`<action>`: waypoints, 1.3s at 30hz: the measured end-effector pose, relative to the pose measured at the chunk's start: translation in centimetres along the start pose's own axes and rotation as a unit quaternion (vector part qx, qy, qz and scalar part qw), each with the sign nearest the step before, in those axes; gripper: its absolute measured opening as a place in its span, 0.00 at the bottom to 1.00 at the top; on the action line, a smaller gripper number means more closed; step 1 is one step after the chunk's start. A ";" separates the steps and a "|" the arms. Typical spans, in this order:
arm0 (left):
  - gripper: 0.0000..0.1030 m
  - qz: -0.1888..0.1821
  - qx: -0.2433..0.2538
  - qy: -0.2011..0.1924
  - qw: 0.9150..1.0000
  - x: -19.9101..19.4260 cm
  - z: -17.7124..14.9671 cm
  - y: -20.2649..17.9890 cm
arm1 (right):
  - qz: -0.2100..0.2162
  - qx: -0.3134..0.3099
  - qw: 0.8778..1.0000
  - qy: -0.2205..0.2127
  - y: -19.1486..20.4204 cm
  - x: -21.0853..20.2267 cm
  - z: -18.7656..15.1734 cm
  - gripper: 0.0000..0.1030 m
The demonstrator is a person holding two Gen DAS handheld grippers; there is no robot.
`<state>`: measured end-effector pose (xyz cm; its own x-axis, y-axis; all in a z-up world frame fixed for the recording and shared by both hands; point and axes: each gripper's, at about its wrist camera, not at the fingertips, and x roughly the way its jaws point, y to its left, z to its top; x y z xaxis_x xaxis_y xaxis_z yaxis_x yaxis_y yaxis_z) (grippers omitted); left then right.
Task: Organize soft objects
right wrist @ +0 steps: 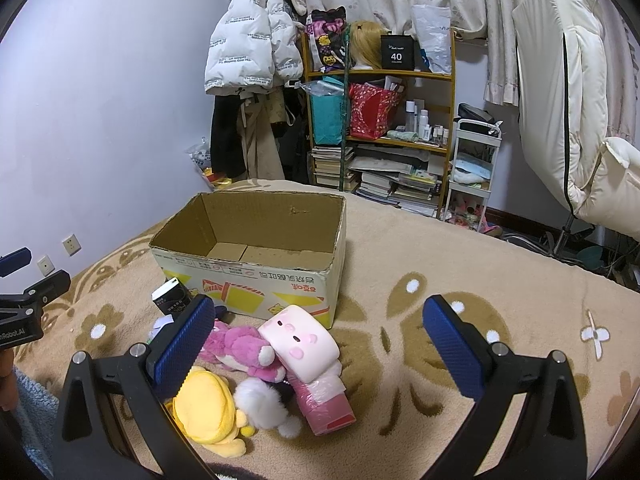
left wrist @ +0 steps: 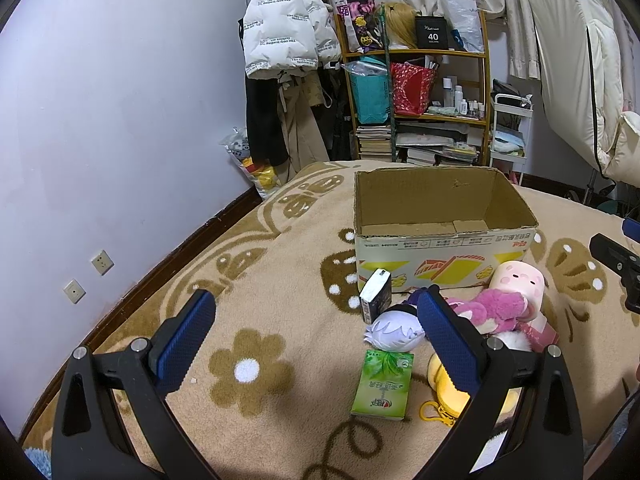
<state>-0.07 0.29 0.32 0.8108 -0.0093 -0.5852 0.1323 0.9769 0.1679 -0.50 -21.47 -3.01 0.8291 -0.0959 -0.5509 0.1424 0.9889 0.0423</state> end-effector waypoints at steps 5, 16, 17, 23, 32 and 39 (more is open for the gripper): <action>0.97 0.000 0.000 -0.001 1.000 0.0 0.0 0.0 | 0.000 0.000 1.000 0.000 -0.7 0.1 0.2 1.00; 0.97 0.000 0.000 -0.001 1.000 0.0 0.0 0.1 | 0.000 0.001 1.000 0.000 -0.5 0.0 0.1 1.00; 0.97 0.000 0.001 -0.001 1.000 0.0 0.0 0.1 | 0.000 0.001 1.000 0.000 -0.5 0.0 0.1 1.00; 0.97 0.001 0.001 -0.001 1.000 0.0 0.0 0.1 | 0.000 0.001 1.000 0.000 -0.5 0.1 0.1 1.00; 0.97 0.000 0.002 -0.002 1.000 0.0 0.0 0.2 | 0.000 0.001 1.000 0.000 -0.5 0.0 0.1 1.00; 0.97 0.000 0.001 -0.001 1.000 0.0 0.0 0.2 | 0.000 0.001 1.000 0.000 -0.4 0.0 0.1 1.00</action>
<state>-0.05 0.44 0.35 0.8119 -0.0100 -0.5837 0.1336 0.9765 0.1691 -0.49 -21.92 -2.95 0.8289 -0.0960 -0.5511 0.1438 0.9886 0.0441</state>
